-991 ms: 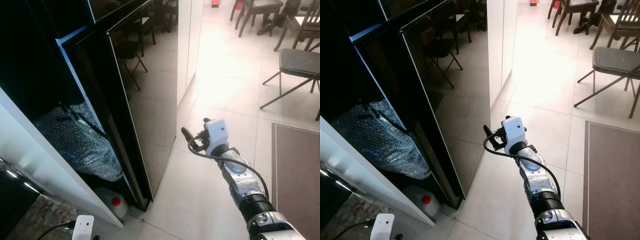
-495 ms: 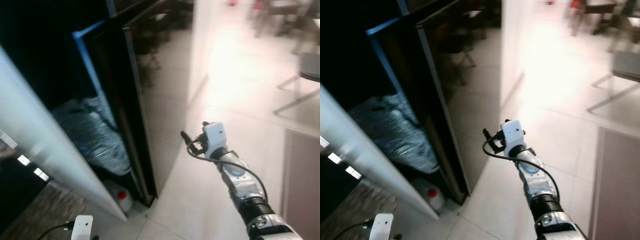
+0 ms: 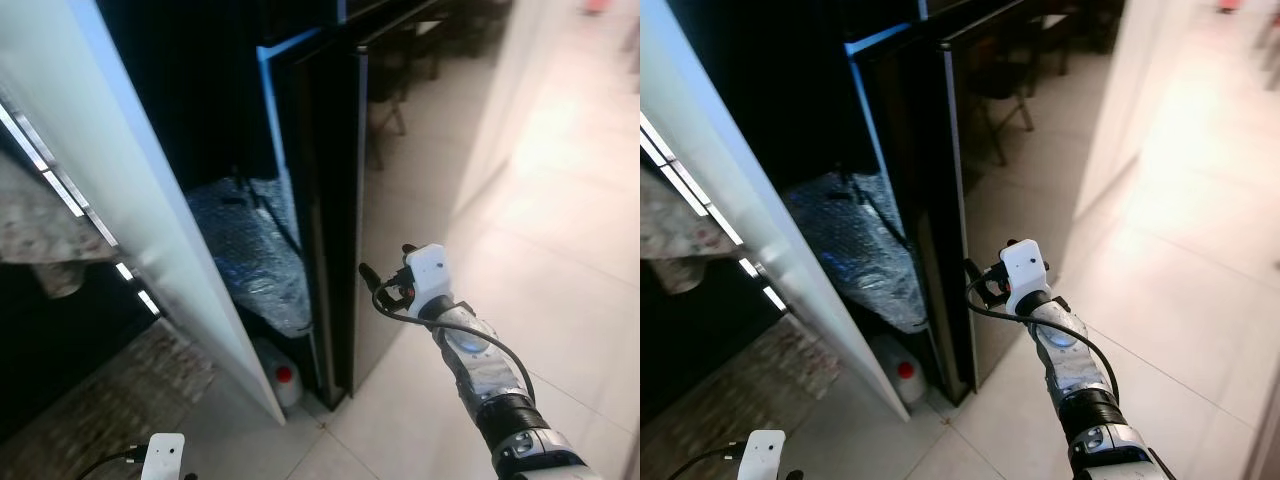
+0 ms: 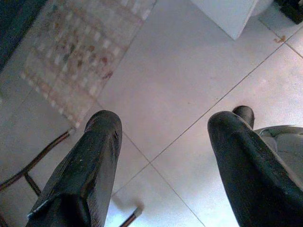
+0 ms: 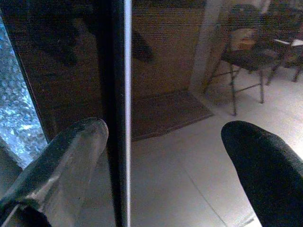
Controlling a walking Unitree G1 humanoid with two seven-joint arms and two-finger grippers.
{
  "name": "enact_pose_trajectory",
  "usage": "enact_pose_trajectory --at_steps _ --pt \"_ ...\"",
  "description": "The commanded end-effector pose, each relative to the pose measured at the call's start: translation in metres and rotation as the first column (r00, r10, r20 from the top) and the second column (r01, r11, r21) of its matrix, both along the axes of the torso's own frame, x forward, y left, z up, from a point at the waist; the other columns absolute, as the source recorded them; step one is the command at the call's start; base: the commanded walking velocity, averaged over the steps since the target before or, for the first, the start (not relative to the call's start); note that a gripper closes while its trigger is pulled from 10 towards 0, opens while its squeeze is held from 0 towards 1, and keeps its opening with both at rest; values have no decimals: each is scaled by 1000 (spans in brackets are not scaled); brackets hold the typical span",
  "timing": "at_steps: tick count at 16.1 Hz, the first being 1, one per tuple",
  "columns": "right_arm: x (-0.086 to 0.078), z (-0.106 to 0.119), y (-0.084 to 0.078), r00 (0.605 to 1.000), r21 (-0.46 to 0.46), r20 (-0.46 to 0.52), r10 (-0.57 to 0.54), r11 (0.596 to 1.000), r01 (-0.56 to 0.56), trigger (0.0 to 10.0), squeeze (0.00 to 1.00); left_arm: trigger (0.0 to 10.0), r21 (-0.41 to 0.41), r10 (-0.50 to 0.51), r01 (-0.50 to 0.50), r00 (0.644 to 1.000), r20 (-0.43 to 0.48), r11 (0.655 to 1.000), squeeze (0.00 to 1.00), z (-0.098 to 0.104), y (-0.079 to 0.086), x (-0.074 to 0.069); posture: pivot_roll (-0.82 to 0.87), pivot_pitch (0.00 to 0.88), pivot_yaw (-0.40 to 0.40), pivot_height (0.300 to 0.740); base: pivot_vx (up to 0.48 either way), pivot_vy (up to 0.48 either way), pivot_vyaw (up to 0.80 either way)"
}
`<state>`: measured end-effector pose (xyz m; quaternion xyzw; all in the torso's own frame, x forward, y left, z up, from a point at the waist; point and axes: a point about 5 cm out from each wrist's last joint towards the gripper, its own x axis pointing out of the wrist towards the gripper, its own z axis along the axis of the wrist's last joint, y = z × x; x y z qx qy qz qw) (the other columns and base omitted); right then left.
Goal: Restocking fridge
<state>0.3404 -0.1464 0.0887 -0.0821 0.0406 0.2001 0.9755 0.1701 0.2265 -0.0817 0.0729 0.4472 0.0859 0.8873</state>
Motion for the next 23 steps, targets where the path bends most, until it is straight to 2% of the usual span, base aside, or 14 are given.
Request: enact_pose_trajectory --at_steps 1,5,10,14,18,23 --pt "-1 0 2 1000 5 5 8 1000 -8 10000 0 10000 5 7 -7 1000 -17 1000 0 -1 4 -4 -32 0 90 740 0 0 800" --pt "-2 -1 -2 1000 4 3 4 1000 -4 10000 0 10000 6 6 -6 1000 -16 1000 0 -1 3 -3 -29 12 83 740 0 0 758" --pt "-7 -6 -16 1000 -14 -21 -15 1000 14 10000 0 10000 1 8 -8 1000 -17 1000 0 -2 2 -4 -30 23 83 740 0 0 546" --pt "-11 -7 -26 1000 -9 -31 -4 1000 3 10000 0 10000 2 6 -6 1000 -16 1000 0 -1 3 -4 -31 26 86 740 0 0 0" --pt "-7 -4 -23 999 -24 -34 26 999 -27 10000 0 10000 5 5 -4 1000 -16 1000 0 -1 3 -4 -32 27 88 740 0 0 0" --pt "2 -1 -3 997 -43 -33 63 997 -64 10000 0 10000 9 8 -8 1000 -17 1000 0 -1 4 -4 -25 27 91 740 0 0 0"
